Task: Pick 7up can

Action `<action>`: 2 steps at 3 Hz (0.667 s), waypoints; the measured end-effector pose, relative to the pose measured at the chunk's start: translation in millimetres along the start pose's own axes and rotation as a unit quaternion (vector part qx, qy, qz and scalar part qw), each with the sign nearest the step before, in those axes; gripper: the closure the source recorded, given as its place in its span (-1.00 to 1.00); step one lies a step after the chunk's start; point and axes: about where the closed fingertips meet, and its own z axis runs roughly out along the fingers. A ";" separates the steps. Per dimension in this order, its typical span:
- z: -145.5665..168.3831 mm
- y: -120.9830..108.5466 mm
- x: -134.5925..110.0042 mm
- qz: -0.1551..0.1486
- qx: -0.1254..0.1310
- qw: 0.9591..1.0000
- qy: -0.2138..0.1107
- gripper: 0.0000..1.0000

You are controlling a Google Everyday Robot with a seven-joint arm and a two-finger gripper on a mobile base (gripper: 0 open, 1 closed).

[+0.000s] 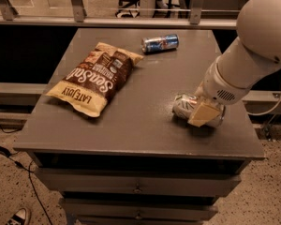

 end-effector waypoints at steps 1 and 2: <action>-7.5 -5.3 -10.0 0.002 -0.006 1.000 -0.023 0.88; -16.1 -27.8 -16.3 0.007 -0.024 0.996 -0.091 1.00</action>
Offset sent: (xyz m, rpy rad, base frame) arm 0.0600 0.0320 0.0891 0.6209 -0.0344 0.1319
